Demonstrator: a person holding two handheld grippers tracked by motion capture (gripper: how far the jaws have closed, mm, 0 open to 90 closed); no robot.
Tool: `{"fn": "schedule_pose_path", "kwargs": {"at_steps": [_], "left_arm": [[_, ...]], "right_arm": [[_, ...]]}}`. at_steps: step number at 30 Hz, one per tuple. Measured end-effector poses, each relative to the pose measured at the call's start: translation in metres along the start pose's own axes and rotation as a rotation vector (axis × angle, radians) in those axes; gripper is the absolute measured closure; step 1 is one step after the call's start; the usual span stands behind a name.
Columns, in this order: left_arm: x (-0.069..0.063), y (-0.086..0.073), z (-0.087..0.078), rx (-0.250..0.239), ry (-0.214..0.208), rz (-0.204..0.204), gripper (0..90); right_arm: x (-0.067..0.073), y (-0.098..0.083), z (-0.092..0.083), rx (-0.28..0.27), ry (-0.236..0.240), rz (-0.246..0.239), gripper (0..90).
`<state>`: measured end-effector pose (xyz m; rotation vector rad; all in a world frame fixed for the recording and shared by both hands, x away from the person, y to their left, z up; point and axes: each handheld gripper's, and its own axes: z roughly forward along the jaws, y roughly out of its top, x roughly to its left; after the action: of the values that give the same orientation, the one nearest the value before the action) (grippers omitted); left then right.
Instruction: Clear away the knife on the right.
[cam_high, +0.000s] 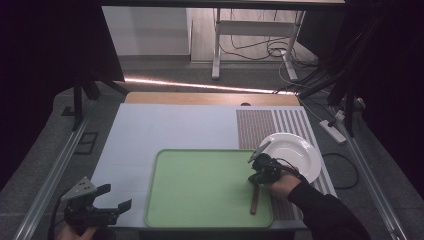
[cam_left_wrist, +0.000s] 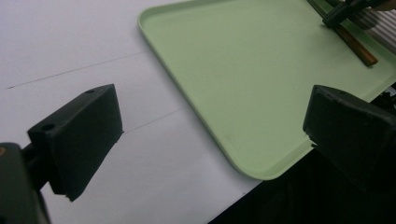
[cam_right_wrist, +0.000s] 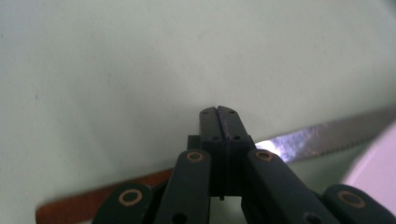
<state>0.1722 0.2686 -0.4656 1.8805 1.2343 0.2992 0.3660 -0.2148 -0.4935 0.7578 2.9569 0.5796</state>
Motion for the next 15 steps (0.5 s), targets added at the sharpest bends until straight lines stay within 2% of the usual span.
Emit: {"fn": "schedule_pose_path", "kwargs": {"at_steps": [8, 15], "left_arm": [[-0.0002, 0.0001, 0.0000, 0.000, 0.000, 0.002, 4.4], [-0.0002, 0.0001, 0.0000, 0.000, -0.001, 0.002, 4.4]], "right_arm": [[-0.0092, -0.0105, -0.0059, 0.005, 0.000, 0.038, 90.0], [-0.0065, -0.0090, -0.0058, 0.015, -0.013, 0.023, 88.2]]}}
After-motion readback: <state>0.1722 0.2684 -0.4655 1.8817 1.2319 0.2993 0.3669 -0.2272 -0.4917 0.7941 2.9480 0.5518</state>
